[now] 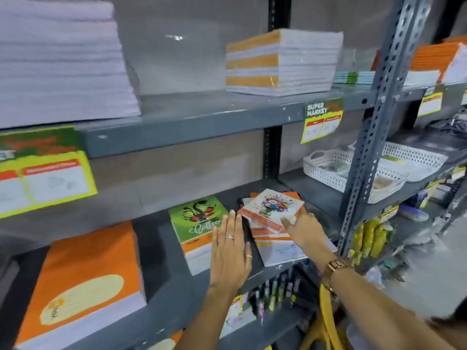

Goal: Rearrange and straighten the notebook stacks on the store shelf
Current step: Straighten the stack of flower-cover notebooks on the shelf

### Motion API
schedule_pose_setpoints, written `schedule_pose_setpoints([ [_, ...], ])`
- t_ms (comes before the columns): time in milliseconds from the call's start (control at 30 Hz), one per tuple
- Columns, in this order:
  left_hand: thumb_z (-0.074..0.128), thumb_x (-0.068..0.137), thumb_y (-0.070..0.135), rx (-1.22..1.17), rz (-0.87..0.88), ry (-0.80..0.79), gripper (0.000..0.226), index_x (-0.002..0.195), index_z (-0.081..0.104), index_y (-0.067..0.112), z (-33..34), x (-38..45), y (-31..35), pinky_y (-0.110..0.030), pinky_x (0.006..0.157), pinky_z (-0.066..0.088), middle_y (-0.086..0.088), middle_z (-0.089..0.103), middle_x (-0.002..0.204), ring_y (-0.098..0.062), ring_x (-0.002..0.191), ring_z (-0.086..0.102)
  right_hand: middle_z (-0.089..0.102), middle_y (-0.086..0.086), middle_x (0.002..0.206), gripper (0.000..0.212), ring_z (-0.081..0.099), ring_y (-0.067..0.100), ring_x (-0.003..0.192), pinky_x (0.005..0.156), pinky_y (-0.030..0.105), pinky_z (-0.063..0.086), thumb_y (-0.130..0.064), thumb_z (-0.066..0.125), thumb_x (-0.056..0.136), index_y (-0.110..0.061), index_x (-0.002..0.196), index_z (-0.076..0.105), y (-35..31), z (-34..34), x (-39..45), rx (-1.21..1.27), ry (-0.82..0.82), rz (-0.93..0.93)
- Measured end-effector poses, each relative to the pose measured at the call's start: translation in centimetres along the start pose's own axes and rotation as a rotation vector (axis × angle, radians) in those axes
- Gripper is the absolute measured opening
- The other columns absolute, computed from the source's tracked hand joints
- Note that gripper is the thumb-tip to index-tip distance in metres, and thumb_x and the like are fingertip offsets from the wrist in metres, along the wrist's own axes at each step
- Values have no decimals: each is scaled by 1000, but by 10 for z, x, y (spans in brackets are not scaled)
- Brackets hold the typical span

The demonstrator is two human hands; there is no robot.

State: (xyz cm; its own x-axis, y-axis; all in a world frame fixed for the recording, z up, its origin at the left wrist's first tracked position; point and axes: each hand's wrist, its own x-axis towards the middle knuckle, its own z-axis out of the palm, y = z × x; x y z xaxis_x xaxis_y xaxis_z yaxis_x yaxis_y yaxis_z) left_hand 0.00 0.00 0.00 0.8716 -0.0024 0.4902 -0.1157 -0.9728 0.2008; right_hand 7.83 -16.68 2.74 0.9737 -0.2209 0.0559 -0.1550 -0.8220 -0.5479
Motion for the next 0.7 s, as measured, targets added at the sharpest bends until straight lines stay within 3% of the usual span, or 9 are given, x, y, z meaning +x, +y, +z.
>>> schedule_pose_setpoints([
  [100, 53, 80, 23, 10, 2, -71, 58, 133, 42, 3, 24, 1, 10, -40, 113, 7, -14, 45, 142, -33, 130, 43, 67, 19, 112, 51, 62, 34, 103, 78, 35, 49, -53, 59, 83, -5, 101, 62, 1, 16, 23, 65, -82, 94],
  [167, 53, 77, 28, 44, -1, -167, 56, 128, 50, 4, 41, -2, 16, -34, 110, 5, -11, 52, 137, -29, 124, 51, 69, 17, 107, 62, 65, 31, 98, 70, 31, 46, -64, 55, 80, -3, 90, 62, -1, 27, 37, 5, -158, 117],
  [267, 37, 83, 34, 63, 6, -270, 53, 126, 54, 8, 54, -8, 12, -30, 108, 2, -7, 56, 134, -24, 122, 53, 57, 15, 126, 98, 56, 29, 114, 87, 30, 47, -81, 49, 67, -2, 125, 51, -5, 37, 51, -102, -198, 142],
  [333, 25, 90, 37, 108, 39, -359, 53, 125, 55, 10, 66, -16, 8, -29, 109, 0, -5, 57, 132, -20, 122, 54, 48, 14, 138, 98, 45, 31, 126, 100, 34, 39, -83, 45, 66, -12, 134, 43, -5, 42, 61, -197, -248, 106],
  [433, 5, 93, 41, 132, 45, -485, 66, 127, 53, 12, 70, -18, 9, -30, 110, -1, -3, 56, 134, -18, 123, 52, 43, 11, 143, 93, 41, 30, 130, 104, 33, 36, -78, 49, 68, -15, 136, 40, -10, 43, 78, -265, -356, 146],
  [533, 11, 91, 49, 113, 29, -483, 67, 129, 51, 11, 75, -17, 9, -30, 111, 1, -5, 54, 135, -20, 124, 51, 37, 10, 145, 120, 41, 28, 131, 102, 34, 40, -73, 68, 57, -8, 145, 20, -11, 40, 94, -229, -386, 337],
  [633, 30, 83, 55, 130, 65, -474, 68, 129, 50, 8, 78, -17, 6, -31, 111, 3, -7, 54, 136, -23, 124, 51, 32, 10, 148, 119, 34, 29, 134, 106, 41, 35, -58, 79, 57, -5, 144, 16, -6, 41, 105, -179, -374, 436],
  [700, 32, 82, 55, 146, 77, -468, 70, 129, 49, 7, 79, -18, 5, -31, 111, 4, -8, 53, 136, -24, 125, 51, 30, 11, 149, 114, 31, 31, 135, 108, 45, 32, -52, 80, 61, -3, 143, 18, -2, 42, 109, -134, -369, 457],
])
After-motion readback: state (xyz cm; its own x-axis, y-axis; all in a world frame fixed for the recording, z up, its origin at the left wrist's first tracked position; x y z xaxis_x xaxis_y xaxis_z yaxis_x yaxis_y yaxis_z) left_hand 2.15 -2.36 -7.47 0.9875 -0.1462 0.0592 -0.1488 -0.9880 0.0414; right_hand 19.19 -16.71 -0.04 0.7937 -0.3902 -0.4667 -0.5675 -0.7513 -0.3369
